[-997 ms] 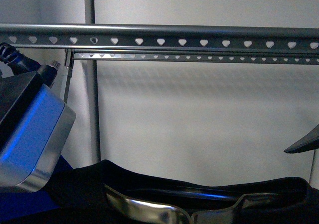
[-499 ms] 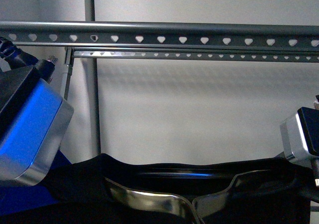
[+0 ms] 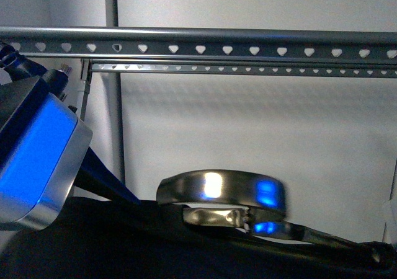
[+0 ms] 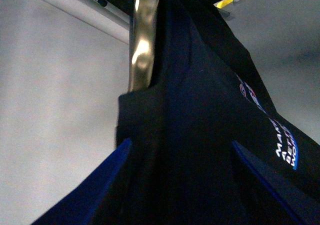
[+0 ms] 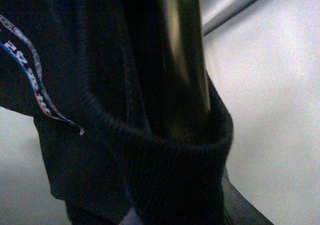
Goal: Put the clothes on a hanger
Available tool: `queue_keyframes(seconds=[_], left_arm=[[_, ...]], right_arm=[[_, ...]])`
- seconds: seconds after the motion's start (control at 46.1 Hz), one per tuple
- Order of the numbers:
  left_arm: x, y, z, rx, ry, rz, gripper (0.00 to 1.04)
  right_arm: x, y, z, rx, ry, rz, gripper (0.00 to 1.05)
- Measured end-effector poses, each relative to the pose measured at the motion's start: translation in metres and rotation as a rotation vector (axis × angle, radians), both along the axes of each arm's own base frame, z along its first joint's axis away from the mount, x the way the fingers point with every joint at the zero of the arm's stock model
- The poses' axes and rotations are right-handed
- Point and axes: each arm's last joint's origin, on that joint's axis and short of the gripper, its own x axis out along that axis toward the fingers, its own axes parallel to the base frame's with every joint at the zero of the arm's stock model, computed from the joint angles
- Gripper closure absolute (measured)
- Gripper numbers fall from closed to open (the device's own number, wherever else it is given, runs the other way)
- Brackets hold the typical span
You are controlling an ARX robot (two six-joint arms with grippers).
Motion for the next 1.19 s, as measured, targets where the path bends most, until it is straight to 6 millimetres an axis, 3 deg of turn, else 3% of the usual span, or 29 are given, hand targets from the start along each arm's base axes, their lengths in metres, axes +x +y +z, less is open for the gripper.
queue_keyframes(seconds=[0.152, 0.195, 0.26, 0.304, 0.325, 0.369, 0.39, 0.434, 0.499, 0.564, 0.607, 0.629, 0.802, 0.997, 1.192], left_arm=[[0.000, -0.001, 0.000, -0.006, -0.009, 0.011, 0.16], [0.003, 0.001, -0.005, -0.047, -0.075, 0.230, 0.07], [0.008, 0.009, -0.006, -0.283, -0.120, 0.592, 0.06], [0.012, 0.018, 0.005, -0.513, -0.121, 0.789, 0.07], [0.012, 0.019, 0.007, -0.520, -0.140, 0.804, 0.07], [0.013, 0.029, 0.022, -0.760, -0.102, 0.949, 0.06], [0.012, 0.031, 0.026, -0.790, -0.107, 0.973, 0.06], [0.006, 0.044, 0.043, -1.096, -0.008, 1.083, 0.07], [-0.003, 0.048, 0.051, -1.306, 0.120, 1.077, 0.07], [-0.010, 0.048, 0.052, -1.383, 0.257, 1.046, 0.07], [-0.019, 0.046, 0.047, -1.365, 0.256, 1.124, 0.16], [-0.071, 0.048, -0.004, -1.191, 0.132, 1.152, 0.63], [-0.092, 0.062, -0.037, -1.168, 0.130, 1.171, 1.02], [-0.105, 0.062, -0.054, -1.165, 0.128, 1.168, 1.01], [-0.121, 0.062, -0.070, -1.167, 0.125, 1.165, 1.01]], right_arm=[[0.004, -0.020, -0.012, 0.038, 0.076, -0.118, 0.95], [0.006, -0.026, -0.013, 0.048, 0.091, -0.165, 0.95], [0.010, -0.032, -0.011, 0.070, 0.103, -0.230, 0.95], [0.011, -0.034, -0.009, 0.091, 0.106, -0.253, 0.95], [0.011, -0.034, -0.008, 0.098, 0.107, -0.259, 0.95], [0.013, -0.035, -0.004, 0.126, 0.107, -0.283, 0.95], [0.013, -0.036, -0.003, 0.137, 0.110, -0.292, 0.95], [0.015, -0.035, 0.003, 0.186, 0.114, -0.330, 0.95], [0.018, -0.032, 0.017, 0.241, 0.121, -0.394, 0.95], [0.024, -0.029, 0.034, 0.295, 0.150, -0.480, 0.95], [0.031, -0.029, 0.050, 0.368, 0.176, -0.566, 0.95], [0.052, -0.041, 0.121, 0.734, 0.249, -0.785, 0.96], [0.059, -0.043, 0.148, 0.845, 0.245, -0.807, 0.96], [0.046, -0.033, 0.143, 0.777, 0.269, -0.770, 0.97], [0.015, -0.016, 0.109, 0.640, 0.338, -0.658, 0.97]])
